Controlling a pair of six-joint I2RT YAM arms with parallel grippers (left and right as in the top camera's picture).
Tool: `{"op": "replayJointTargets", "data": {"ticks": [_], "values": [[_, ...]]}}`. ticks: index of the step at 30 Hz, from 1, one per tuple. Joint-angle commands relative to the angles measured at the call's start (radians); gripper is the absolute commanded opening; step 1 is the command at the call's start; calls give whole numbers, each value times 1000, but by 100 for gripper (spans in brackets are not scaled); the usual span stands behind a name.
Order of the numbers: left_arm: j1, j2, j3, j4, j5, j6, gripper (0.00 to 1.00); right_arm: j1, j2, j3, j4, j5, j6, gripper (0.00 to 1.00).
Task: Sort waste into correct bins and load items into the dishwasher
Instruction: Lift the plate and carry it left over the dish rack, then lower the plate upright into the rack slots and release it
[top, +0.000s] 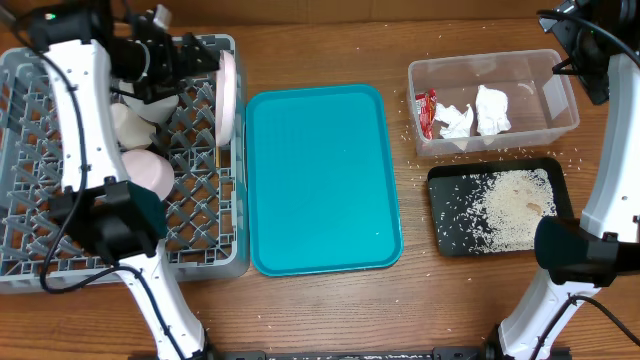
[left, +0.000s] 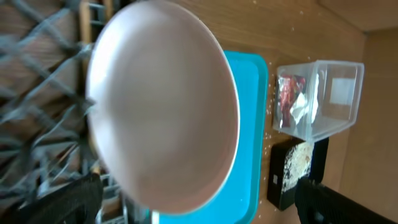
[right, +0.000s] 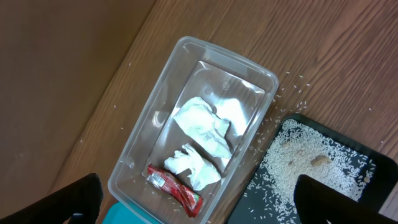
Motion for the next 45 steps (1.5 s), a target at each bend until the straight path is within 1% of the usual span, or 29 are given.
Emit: {"op": "replayJointTargets", "data": {"ticks": [1,2,3,5,8,11,13,17,20,24,26,30,35,42,45], "values": [[34,-27,147,-77,-30,-39,100,2,1,4,3,3,-6,100],[39,-27,193,-108,-29,-39,100,2,1,4,3,3,-6,100],[42,-35,211,-107,-22,-47,100,2,1,4,3,3,-6,100],[43,-77,212,-107,-14,-85,100,2,1,4,3,3,-6,100],[39,-154,212,-107,-4,-91,100,2,1,4,3,3,-6,100],[32,-283,173,-107,-27,-91,100,2,1,4,3,3,-6,100],[18,-364,122,-107,-74,-91,100,2,1,4,3,3,-6,100],[-42,-579,-78,-107,-217,-92,100,2,1,4,3,3,-6,100],[-101,-740,-261,-107,-285,-141,100,2,1,4,3,3,-6,100],[-183,-925,-476,-107,-295,-171,100,2,1,4,3,3,-6,100],[-214,-1005,-571,-107,-295,-208,100,2,1,4,3,3,-6,100],[-241,-1144,-738,-107,-295,-267,100,2,1,4,3,3,-6,100],[-241,-1251,-850,-107,-296,-263,100,2,1,4,3,3,-6,100],[-241,-1260,-858,-107,-295,-263,100,2,1,4,3,3,-6,100],[-241,-1260,-860,-107,-330,-232,100,2,1,4,3,3,-6,100]]}}
